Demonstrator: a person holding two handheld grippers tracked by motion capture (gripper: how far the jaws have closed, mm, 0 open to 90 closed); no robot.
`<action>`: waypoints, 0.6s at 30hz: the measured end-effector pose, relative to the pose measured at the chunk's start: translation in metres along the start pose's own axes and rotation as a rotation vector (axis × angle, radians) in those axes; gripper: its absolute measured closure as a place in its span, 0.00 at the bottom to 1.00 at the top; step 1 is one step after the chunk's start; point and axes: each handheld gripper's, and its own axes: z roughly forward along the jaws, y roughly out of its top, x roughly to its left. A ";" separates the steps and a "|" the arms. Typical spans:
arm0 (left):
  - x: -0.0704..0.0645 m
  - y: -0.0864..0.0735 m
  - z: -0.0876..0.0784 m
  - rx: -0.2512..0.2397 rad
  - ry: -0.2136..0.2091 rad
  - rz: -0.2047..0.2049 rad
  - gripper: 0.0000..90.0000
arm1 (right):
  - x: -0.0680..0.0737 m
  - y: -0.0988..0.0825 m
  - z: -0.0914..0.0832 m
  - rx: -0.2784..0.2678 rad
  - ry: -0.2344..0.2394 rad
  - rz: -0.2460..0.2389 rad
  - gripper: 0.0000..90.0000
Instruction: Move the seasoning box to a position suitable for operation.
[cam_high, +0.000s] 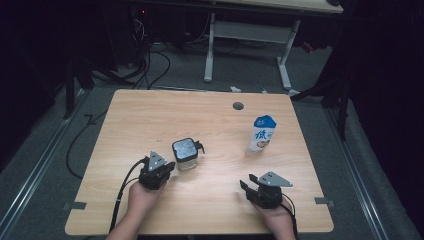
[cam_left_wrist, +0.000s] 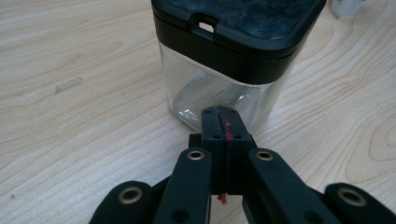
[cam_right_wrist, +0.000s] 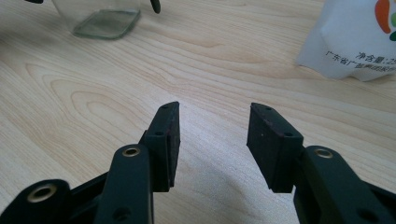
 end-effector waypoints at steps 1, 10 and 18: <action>0.000 0.000 0.000 0.001 0.001 0.001 1.00 | 0.000 0.000 0.000 0.001 -0.001 0.000 0.60; -0.004 0.001 0.002 0.001 -0.004 0.007 1.00 | 0.000 0.000 0.001 0.004 0.000 0.002 0.58; -0.015 0.002 0.004 -0.004 -0.024 0.020 1.00 | 0.000 -0.001 0.002 0.008 0.000 0.000 0.58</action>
